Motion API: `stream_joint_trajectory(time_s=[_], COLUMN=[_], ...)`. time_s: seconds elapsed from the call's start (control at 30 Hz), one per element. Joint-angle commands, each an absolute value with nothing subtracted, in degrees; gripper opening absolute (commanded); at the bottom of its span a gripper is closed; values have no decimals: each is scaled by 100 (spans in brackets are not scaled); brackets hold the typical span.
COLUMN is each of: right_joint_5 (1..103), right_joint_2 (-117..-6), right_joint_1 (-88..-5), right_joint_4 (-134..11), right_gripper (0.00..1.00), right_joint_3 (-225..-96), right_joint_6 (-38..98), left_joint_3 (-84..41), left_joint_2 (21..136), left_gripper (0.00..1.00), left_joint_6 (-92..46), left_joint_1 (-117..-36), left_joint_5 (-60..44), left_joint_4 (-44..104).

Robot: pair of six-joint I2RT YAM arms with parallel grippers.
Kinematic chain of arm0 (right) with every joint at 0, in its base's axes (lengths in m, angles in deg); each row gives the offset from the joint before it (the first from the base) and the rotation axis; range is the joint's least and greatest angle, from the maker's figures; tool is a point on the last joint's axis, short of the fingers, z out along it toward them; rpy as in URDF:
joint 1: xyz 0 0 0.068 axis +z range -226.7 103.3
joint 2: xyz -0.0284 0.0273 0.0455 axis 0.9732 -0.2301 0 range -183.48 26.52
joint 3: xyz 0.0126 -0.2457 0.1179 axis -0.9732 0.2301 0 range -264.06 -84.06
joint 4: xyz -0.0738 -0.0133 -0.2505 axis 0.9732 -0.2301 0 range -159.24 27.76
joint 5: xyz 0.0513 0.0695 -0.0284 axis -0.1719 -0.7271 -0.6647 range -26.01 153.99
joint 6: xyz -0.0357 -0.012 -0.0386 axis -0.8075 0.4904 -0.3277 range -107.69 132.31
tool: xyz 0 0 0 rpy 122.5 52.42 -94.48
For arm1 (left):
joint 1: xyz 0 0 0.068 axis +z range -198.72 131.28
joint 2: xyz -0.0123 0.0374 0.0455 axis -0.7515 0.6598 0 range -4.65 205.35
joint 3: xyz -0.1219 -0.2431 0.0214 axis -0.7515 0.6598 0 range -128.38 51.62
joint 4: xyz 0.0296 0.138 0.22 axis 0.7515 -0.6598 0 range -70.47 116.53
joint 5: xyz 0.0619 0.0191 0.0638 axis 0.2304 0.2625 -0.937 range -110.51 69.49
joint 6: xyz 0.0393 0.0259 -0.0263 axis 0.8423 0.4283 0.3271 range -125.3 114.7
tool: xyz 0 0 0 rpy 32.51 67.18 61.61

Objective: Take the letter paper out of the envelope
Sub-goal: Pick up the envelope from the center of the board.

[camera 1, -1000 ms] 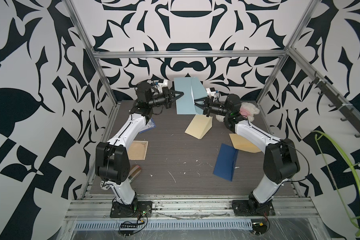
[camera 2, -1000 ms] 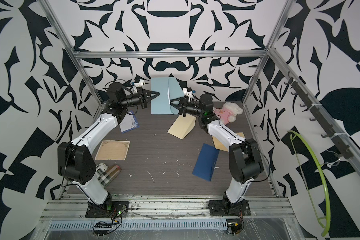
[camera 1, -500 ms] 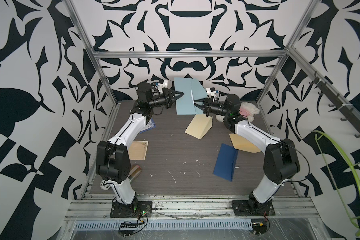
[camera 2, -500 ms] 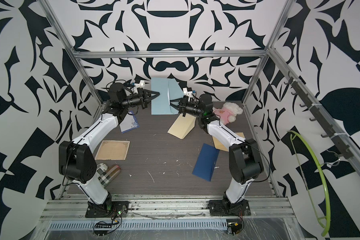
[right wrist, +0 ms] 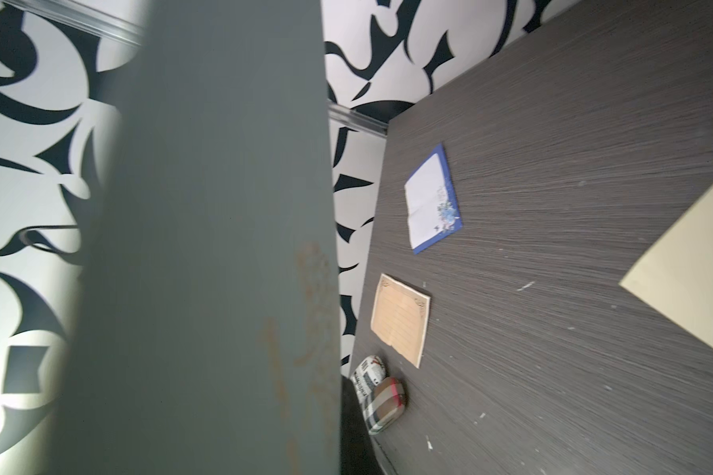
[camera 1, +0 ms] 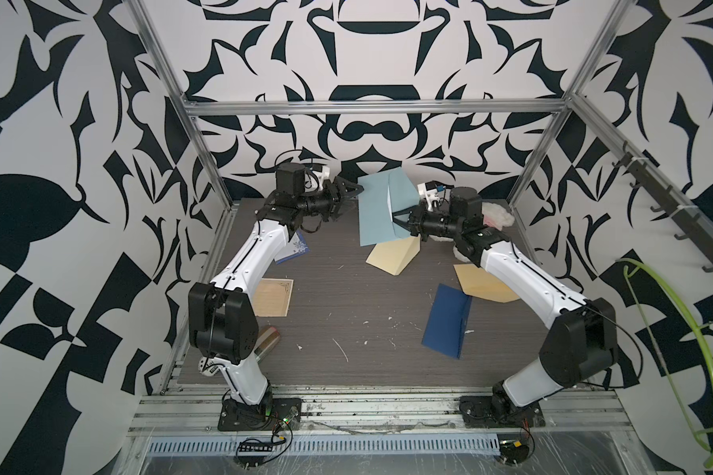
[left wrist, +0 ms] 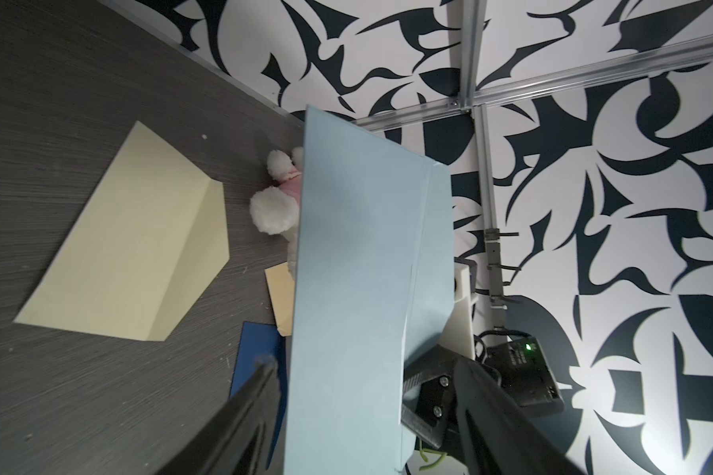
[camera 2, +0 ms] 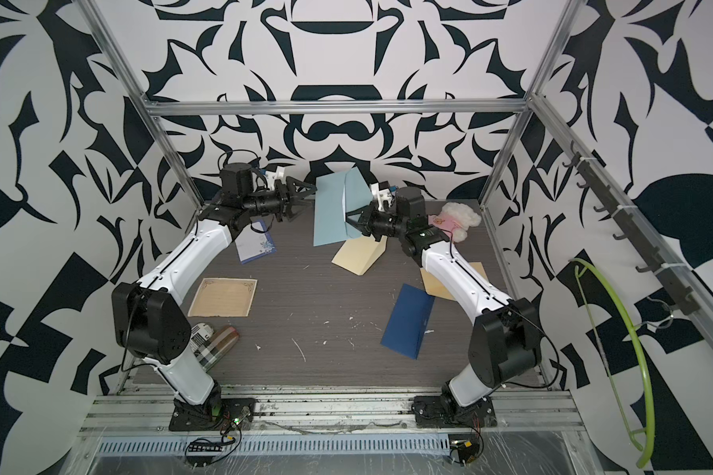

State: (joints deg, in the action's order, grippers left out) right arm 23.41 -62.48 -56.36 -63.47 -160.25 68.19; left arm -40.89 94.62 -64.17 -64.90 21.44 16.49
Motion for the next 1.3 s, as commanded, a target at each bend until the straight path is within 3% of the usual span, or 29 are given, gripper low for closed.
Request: stream_joint_trajectory(time_s=[0.0,0.23,0.43,0.8,1.27], right_joint_5=[2980,4025,4267,5121,5506], right_joint_2=[-5917,-5631,-5481,-5335,-5350], right_joint_1=[-5658,-5652,-5648,-5259,-4670], right_joint_4=[-7174,-7998,-7848,-8163,-8717], right_gripper=[0,0,0,0,0], right_joint_3=[-16314,-16320,-16103,-16089,-16595], right_joint_6=[5846,4640,4030,3102,3080], left_joint_3=[-4358,-4795,-5225,-5933,-6342], left_joint_2=[9181,9215,9422,9883,10305], left_gripper=[74,71,64,30,26], left_joint_6=[-5812,-5657,-5633,-5625,-5176], left_joint_1=[-6489,-6792,-7406,-8144,-8274], left_joint_5=[1593,1302,1090,721,343], left_joint_4=[667,126,-130,-89,-560])
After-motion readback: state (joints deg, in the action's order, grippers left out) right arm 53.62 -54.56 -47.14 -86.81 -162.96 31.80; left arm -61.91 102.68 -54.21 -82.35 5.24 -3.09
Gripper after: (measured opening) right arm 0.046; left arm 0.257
